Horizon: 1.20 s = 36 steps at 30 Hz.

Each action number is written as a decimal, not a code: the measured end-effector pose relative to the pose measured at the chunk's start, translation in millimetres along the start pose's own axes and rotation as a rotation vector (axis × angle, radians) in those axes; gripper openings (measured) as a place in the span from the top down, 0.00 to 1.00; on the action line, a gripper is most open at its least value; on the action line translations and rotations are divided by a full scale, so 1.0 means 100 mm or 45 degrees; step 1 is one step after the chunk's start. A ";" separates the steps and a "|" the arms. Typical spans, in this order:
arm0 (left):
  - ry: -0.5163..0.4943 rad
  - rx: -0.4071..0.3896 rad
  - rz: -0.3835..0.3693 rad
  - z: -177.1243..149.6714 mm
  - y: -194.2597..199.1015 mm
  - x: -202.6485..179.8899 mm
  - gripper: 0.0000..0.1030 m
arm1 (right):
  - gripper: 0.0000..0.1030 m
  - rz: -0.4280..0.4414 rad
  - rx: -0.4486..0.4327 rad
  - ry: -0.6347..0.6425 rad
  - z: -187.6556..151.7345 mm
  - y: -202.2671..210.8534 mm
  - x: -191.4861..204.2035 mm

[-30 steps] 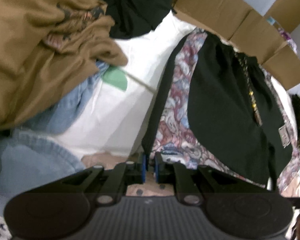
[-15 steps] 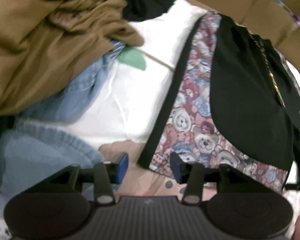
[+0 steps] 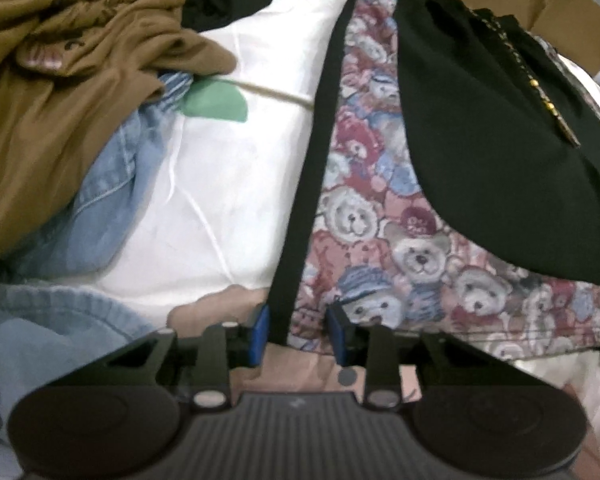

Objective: Fold clothes
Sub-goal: 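Open the right tool to release the hem while the left tool holds the panel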

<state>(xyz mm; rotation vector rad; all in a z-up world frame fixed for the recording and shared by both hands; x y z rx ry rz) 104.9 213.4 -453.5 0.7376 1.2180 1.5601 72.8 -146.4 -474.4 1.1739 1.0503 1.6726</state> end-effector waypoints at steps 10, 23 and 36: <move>-0.013 -0.047 -0.002 0.00 0.08 0.00 0.90 | 0.63 0.008 -0.002 0.000 -0.01 -0.03 0.04; 0.116 -0.038 -0.051 0.07 0.30 0.19 0.92 | 0.51 0.056 -0.019 -0.053 -0.01 -0.05 0.02; 0.168 0.024 -0.074 0.10 0.10 0.24 0.92 | 0.54 0.165 -0.100 -0.202 0.02 -0.18 -0.03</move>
Point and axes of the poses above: each gripper's, at about its wrist camera, not at the fingertips, and y roughly against the way its jaws point, x to its left, z to its top, the point moved 7 cm from there along -y, roughly the way its jaws point, and after that the axes turned 15 degrees about y, right-handed, at the moved point
